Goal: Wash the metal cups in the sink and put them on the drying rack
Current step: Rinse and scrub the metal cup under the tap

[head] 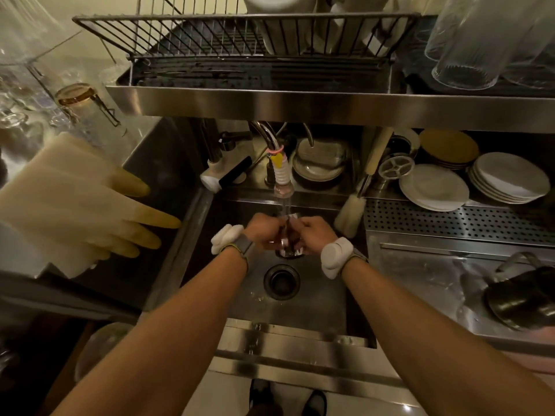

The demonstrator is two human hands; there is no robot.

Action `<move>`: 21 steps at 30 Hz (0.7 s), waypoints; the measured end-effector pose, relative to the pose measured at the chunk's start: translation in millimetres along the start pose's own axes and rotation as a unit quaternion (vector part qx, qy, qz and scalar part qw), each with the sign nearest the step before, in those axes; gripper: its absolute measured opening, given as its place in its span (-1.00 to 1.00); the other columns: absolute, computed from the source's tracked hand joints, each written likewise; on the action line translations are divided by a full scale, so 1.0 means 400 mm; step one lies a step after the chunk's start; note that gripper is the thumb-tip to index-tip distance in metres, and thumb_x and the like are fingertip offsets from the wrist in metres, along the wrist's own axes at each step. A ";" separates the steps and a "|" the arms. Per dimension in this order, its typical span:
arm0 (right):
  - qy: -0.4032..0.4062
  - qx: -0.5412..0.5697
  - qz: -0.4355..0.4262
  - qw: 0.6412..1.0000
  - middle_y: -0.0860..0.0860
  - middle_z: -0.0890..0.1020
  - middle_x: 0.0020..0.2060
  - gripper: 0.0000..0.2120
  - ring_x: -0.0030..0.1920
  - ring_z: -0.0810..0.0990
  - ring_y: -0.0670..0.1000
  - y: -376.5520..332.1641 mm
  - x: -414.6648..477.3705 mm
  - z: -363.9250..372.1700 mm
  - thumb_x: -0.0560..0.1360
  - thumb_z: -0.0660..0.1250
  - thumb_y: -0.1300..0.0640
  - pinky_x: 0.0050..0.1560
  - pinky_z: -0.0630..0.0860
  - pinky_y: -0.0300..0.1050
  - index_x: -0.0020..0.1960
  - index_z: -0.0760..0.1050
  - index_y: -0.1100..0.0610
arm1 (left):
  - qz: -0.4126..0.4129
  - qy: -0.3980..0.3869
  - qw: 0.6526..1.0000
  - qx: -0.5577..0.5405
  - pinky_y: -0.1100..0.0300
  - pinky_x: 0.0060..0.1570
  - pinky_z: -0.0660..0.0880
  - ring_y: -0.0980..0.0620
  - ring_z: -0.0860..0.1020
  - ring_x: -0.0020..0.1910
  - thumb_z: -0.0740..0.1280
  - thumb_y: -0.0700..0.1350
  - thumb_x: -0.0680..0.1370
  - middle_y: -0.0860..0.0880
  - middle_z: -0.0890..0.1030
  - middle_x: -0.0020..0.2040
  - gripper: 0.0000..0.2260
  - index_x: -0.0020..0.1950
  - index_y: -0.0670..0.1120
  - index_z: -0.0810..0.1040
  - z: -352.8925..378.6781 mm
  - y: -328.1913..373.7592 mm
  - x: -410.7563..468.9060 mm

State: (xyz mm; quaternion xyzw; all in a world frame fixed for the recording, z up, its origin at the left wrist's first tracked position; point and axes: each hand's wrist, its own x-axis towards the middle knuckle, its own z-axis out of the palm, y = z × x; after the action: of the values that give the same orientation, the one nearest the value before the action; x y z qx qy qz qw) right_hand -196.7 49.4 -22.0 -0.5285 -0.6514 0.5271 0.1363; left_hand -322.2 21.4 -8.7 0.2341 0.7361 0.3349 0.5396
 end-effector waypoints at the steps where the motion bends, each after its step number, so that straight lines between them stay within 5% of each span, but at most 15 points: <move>1: 0.007 0.023 0.008 1.000 0.13 0.64 -0.20 -0.63 -0.10 0.63 0.17 -0.004 0.007 0.005 0.59 0.15 -0.11 -0.01 0.55 0.04 -0.21 0.53 0.10 | 0.005 -0.013 1.000 0.008 0.05 -0.14 0.58 -0.15 0.63 -0.01 0.30 -0.15 0.56 -0.24 0.63 0.02 -0.78 0.10 -0.28 0.57 0.006 0.002 0.000; 4: 0.023 0.116 0.062 0.991 0.21 0.65 -0.04 -0.60 0.02 0.63 0.21 -0.018 0.028 0.017 0.56 0.18 -0.16 0.10 0.57 0.16 -0.21 0.53 0.13 | 0.058 -0.009 0.994 0.090 0.01 0.00 0.61 -0.16 0.65 -0.06 0.31 -0.17 0.55 -0.24 0.65 -0.01 -0.77 0.10 -0.30 0.60 0.014 -0.004 0.014; 7: 0.007 0.182 0.090 0.979 0.17 0.59 -0.08 -0.74 -0.05 0.60 0.16 -0.021 0.040 0.039 0.59 0.22 0.00 -0.19 0.59 -0.01 -0.09 0.51 0.18 | 0.145 -0.023 0.959 0.243 0.20 -0.16 0.51 0.03 0.57 -0.25 0.36 -0.17 0.51 -0.13 0.65 -0.14 -0.82 0.03 -0.21 0.67 -0.010 -0.009 0.014; 11: -0.011 0.101 0.068 0.993 0.07 0.54 -0.29 -0.76 -0.29 0.53 0.01 0.027 0.047 0.050 0.61 0.20 0.14 -0.29 0.50 -0.13 -0.23 0.46 0.13 | 0.119 -0.010 0.911 0.394 0.19 -0.20 0.43 -0.03 0.59 -0.16 0.43 -0.02 0.46 -0.08 0.59 -0.22 -0.77 -0.11 -0.20 0.68 -0.078 -0.010 0.045; 15: 0.031 0.074 0.067 0.995 0.03 0.42 -0.39 -0.70 -0.35 0.38 -0.04 0.061 0.067 0.034 0.61 0.18 0.15 -0.30 0.32 -0.17 -0.29 0.43 0.12 | 0.089 0.028 0.897 0.431 0.13 -0.11 0.53 -0.12 0.64 -0.06 0.35 0.02 0.49 -0.15 0.68 -0.10 -0.72 -0.11 -0.19 0.68 -0.142 -0.018 0.073; 21: 0.007 0.032 0.055 0.998 0.01 0.48 -0.37 -0.69 -0.33 0.42 -0.04 0.046 0.089 0.014 0.59 0.21 0.20 -0.16 0.34 -0.13 -0.33 0.46 0.07 | 0.096 0.035 0.890 0.444 0.06 0.04 0.57 -0.16 0.63 0.01 0.27 0.02 0.52 -0.16 0.68 0.01 -0.70 -0.03 -0.17 0.67 -0.160 -0.020 0.111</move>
State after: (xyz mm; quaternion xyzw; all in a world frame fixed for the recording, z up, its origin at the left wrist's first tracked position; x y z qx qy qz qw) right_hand -205.2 73.8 -53.1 -0.5625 -0.6028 0.5511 0.1283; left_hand -396.8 31.8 -30.6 0.5073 0.8004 0.0313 0.3179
